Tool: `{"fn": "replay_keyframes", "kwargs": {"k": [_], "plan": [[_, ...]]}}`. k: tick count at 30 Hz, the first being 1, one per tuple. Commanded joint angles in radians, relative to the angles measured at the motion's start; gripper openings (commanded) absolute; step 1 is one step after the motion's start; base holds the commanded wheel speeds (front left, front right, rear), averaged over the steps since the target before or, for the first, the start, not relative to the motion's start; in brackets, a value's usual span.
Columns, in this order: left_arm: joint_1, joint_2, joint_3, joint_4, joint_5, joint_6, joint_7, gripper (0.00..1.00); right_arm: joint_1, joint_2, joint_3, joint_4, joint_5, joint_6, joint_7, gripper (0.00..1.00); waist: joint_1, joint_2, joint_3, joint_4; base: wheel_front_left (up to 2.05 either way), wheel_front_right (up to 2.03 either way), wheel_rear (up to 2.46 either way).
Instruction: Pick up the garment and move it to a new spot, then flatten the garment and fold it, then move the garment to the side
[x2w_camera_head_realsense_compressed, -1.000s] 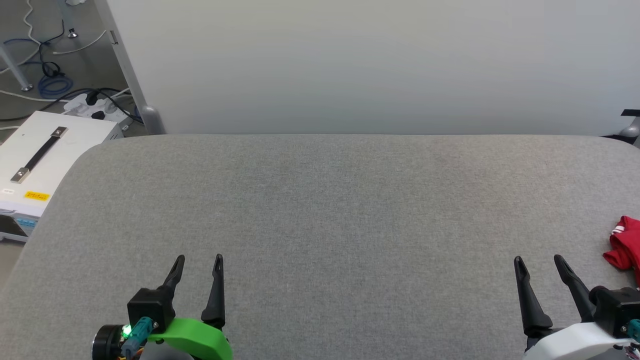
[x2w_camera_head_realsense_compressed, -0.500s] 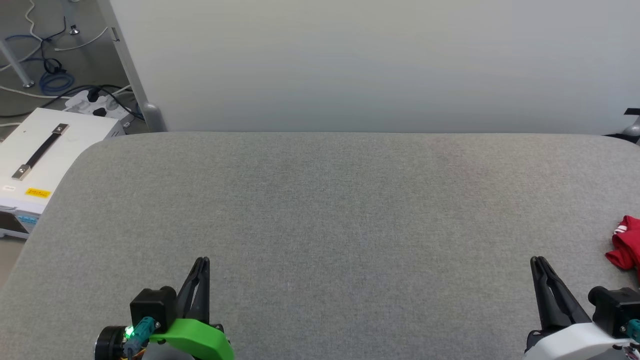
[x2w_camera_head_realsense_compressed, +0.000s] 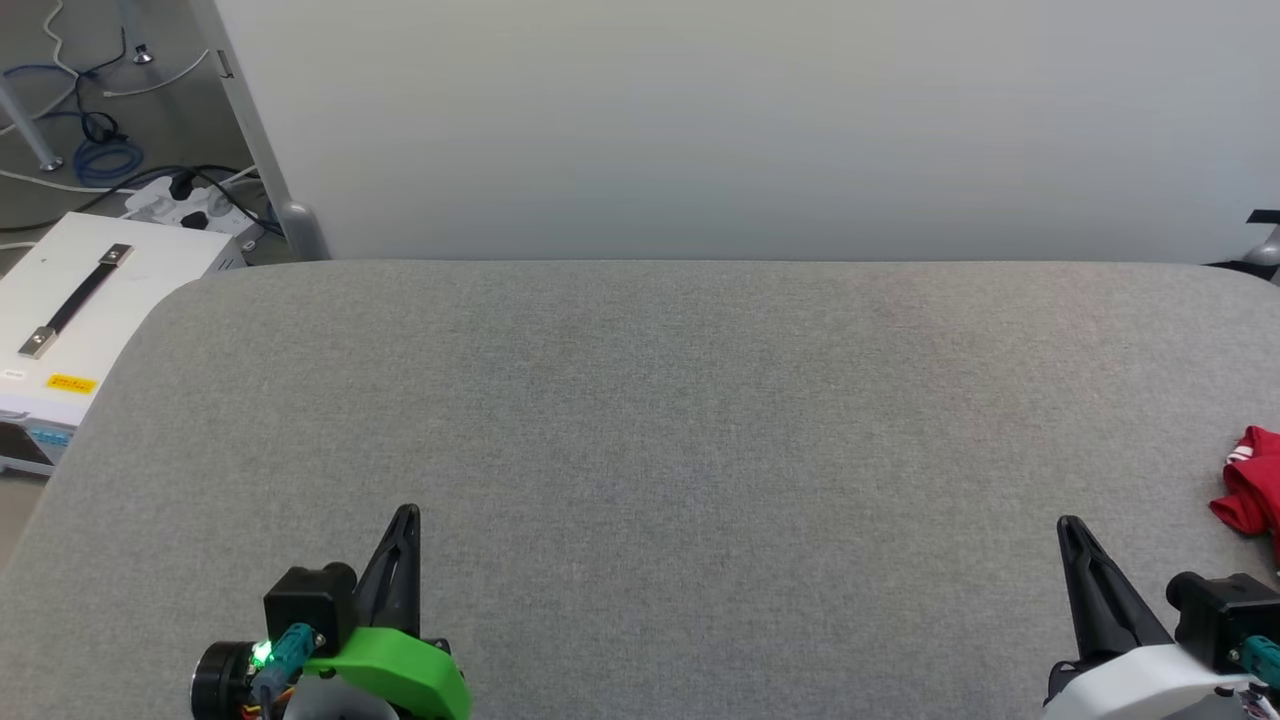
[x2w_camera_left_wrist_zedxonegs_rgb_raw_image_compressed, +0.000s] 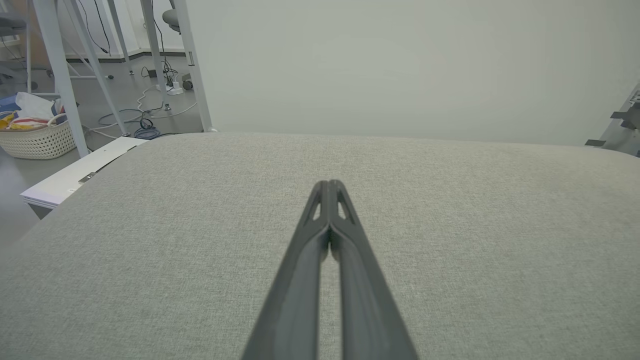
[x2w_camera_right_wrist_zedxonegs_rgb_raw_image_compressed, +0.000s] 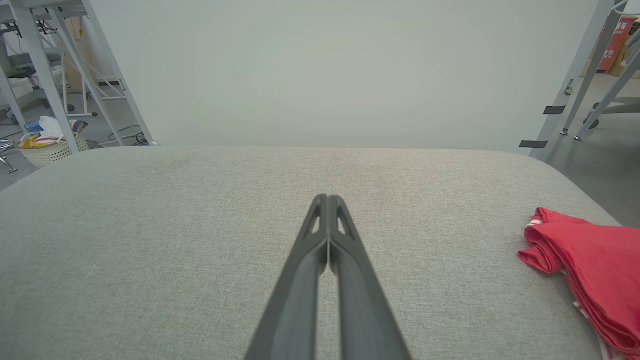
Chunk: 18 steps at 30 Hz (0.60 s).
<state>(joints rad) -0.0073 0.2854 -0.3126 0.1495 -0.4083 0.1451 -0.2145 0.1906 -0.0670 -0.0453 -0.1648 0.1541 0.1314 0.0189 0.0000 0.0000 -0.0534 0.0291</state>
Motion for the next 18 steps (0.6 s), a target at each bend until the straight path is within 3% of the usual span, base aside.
{"fn": "replay_keyframes", "kwargs": {"k": [1, 18], "plan": [[0.001, -0.009, 0.012, -0.007, 0.016, -0.005, 0.004, 0.0, -0.022, 0.002, 0.003, 0.007, -0.009, 0.0, -0.003, 0.0, 0.0, 0.0, 0.001, 0.0, 0.0, 0.0, 0.0], [0.002, -0.044, 0.058, -0.029, 0.077, -0.027, 0.037, 0.0, -0.048, 0.004, 0.009, 0.031, -0.032, 0.0, -0.005, 0.0, 0.0, 0.0, 0.009, -0.005, 0.0, 0.0, 0.0]]}}
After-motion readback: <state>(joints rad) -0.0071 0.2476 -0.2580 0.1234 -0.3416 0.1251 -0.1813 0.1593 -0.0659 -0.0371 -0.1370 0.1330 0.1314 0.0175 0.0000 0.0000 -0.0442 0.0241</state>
